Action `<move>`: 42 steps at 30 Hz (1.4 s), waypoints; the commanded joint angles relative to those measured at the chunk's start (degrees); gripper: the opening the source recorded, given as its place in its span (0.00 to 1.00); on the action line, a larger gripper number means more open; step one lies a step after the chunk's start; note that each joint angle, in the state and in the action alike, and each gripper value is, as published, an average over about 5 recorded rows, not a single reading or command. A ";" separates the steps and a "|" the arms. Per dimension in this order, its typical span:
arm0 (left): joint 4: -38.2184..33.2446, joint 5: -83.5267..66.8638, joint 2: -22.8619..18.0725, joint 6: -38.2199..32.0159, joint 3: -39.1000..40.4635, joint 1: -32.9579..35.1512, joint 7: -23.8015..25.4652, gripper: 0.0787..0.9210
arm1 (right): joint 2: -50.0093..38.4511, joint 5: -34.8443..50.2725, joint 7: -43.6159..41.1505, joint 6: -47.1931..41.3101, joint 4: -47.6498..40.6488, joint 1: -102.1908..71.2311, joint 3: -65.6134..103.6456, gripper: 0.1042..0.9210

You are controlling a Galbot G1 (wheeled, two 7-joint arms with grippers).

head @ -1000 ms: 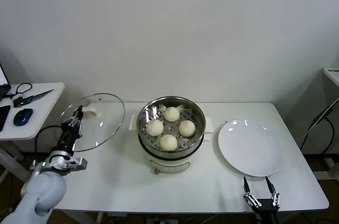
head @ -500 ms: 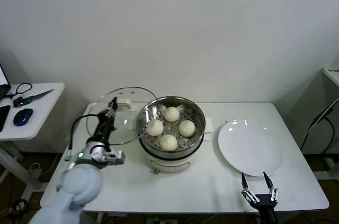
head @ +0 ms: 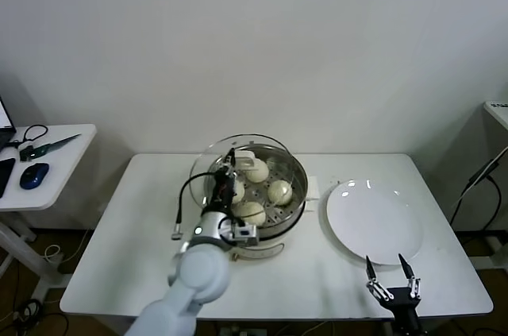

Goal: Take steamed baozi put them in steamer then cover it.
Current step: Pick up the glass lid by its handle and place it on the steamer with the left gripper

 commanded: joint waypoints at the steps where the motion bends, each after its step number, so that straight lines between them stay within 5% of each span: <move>1: 3.28 4.54 -6.25 1.66 5.62 -3.11 1.53 0.06 | -0.12 0.24 -0.07 0.13 -0.25 0.22 -0.08 0.88; 12: 8.32 7.92 -11.40 2.39 4.64 -2.22 -0.21 0.06 | 0.31 0.21 -0.05 0.89 -0.17 0.19 -0.15 0.88; 42: 10.68 9.35 -7.66 -0.76 0.84 0.87 -3.76 0.06 | 1.93 -1.85 -0.67 2.76 -0.15 -0.28 -0.17 0.88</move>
